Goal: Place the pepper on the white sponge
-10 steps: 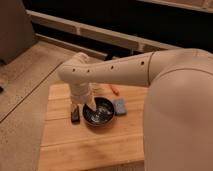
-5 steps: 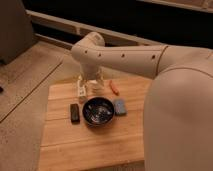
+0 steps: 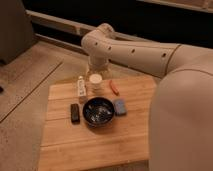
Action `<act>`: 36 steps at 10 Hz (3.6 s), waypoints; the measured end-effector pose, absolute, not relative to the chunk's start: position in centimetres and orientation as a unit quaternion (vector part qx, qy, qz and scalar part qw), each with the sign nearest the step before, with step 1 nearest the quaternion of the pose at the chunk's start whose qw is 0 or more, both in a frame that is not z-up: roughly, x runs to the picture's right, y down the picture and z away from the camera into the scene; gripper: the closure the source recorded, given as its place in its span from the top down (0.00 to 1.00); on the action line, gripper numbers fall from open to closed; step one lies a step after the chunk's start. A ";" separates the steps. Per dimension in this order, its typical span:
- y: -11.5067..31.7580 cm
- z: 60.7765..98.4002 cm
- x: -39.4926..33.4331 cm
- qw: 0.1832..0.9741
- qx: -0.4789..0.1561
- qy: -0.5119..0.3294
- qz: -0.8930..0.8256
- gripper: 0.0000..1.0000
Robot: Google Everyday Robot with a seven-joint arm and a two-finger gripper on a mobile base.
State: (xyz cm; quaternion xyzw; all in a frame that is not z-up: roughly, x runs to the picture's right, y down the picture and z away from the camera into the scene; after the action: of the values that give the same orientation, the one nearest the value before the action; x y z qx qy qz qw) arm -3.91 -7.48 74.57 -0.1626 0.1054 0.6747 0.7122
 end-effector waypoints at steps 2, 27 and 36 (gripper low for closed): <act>-7.3 74.8 -3.6 0.715 -0.159 0.109 0.672 0.65; -5.1 92.2 11.0 0.708 -0.169 0.235 0.644 0.65; -5.6 94.1 9.3 0.781 -0.157 0.141 0.588 0.65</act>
State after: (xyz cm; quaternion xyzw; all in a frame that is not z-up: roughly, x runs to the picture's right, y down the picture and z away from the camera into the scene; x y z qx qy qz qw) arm 9.33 -5.56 94.10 -0.1572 0.1405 0.5876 0.7812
